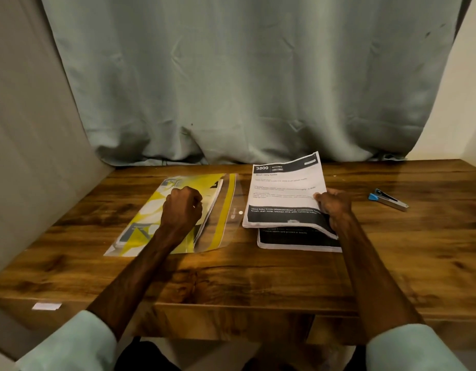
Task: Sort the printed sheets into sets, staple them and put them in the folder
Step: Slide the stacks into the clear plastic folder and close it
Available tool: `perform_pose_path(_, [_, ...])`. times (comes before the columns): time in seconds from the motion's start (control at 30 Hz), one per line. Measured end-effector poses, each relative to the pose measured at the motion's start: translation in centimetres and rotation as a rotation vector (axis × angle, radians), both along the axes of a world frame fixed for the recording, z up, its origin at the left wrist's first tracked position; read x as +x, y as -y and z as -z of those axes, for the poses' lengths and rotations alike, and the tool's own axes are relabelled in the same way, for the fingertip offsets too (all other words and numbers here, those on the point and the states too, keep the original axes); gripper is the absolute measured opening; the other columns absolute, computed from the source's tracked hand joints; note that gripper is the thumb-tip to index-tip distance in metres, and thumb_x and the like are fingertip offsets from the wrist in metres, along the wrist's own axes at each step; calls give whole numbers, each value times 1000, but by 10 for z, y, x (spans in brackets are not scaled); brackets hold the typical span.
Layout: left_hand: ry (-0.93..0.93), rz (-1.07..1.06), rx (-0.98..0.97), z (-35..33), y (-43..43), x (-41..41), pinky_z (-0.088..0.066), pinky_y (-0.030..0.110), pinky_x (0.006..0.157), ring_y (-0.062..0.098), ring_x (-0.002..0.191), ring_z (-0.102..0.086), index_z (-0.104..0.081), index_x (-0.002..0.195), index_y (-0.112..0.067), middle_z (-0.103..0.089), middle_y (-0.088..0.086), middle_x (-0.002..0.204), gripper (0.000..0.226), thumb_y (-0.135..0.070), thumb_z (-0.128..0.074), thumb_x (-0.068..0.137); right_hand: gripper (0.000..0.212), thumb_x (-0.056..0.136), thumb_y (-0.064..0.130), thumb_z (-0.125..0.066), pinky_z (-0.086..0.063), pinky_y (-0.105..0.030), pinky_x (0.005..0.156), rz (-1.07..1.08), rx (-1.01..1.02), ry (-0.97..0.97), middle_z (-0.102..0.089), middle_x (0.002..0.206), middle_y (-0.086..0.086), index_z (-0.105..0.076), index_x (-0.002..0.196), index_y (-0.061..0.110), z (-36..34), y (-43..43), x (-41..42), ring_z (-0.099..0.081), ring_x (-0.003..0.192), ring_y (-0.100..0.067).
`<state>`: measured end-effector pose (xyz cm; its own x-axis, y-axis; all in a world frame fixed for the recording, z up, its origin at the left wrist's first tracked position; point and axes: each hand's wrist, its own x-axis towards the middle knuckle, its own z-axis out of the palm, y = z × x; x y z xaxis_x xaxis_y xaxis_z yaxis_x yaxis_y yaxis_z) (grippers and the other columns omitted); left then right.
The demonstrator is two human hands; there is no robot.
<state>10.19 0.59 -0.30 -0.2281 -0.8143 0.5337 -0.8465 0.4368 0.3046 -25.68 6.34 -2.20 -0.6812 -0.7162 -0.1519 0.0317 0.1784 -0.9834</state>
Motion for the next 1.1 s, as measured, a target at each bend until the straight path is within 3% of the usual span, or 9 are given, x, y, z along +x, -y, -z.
perform_pose_path(0.07, [-3,-5,0,0,0,0,-61,35,71,25,78,-72,-80,100,-7,-78,9,91,16,-7,-75,85,33,92,8,-70,-61,-40,78,-5,12,3,-71,120,-15,-66,124,4,0,0,4,-70,95,-28])
perform_pose_path(0.2, [-18,-12,1,1,1,-3,-61,35,72,26,80,-73,-80,102,-7,-78,10,94,17,-7,-75,86,30,93,10,-70,-56,-32,66,-87,31,-9,-71,118,-13,-67,122,3,-1,1,13,-68,88,-23])
perform_pose_path(0.33, [-40,-40,-6,0,1,0,-62,38,73,25,82,-72,-80,101,-9,-78,8,94,16,-9,-74,86,32,91,10,-72,-57,-44,94,-292,81,-16,-72,116,-8,-68,123,6,-4,0,22,-69,103,-30])
perform_pose_path(0.43, [-64,-53,-19,-3,1,1,-62,38,71,25,78,-73,-80,98,-10,-78,8,92,14,-9,-73,86,38,91,11,-72,-54,-44,101,-401,111,-33,-71,123,-10,-67,128,6,-6,0,26,-68,107,-29])
perform_pose_path(0.57, [-81,-81,-24,-6,2,3,-62,39,70,25,77,-73,-79,98,-10,-78,8,92,14,-9,-73,86,41,93,9,-69,-51,-34,91,-418,138,-80,-67,129,-11,-63,133,5,-13,4,37,-63,103,-25])
perform_pose_path(0.7, [-61,-73,-12,-8,3,5,-62,38,70,23,76,-72,-80,97,-10,-78,7,91,12,-9,-74,86,43,93,13,-71,-47,-38,101,-358,184,-130,-63,135,-13,-61,134,5,-17,19,62,-58,115,-30])
perform_pose_path(0.8, [-35,-67,-5,-7,2,5,-61,39,68,24,75,-71,-80,93,-13,-78,6,88,11,-12,-73,85,34,95,6,-66,-44,-31,86,-290,134,-97,-63,114,-10,-62,128,-2,-17,33,85,-55,99,-24])
perform_pose_path(0.9, [-4,-75,5,-6,2,8,-60,40,68,25,78,-70,-79,93,-18,-77,4,88,11,-15,-71,85,26,94,8,-66,-54,-30,75,-234,116,-92,-70,117,-12,-67,119,2,-12,48,109,-64,95,-23])
perform_pose_path(1.1, [2,-77,3,-3,4,6,-60,39,73,25,84,-71,-79,100,-18,-77,4,92,14,-18,-72,88,30,95,6,-63,-50,-27,80,-163,46,-175,-67,128,-16,-65,124,1,-2,53,152,-65,115,-31])
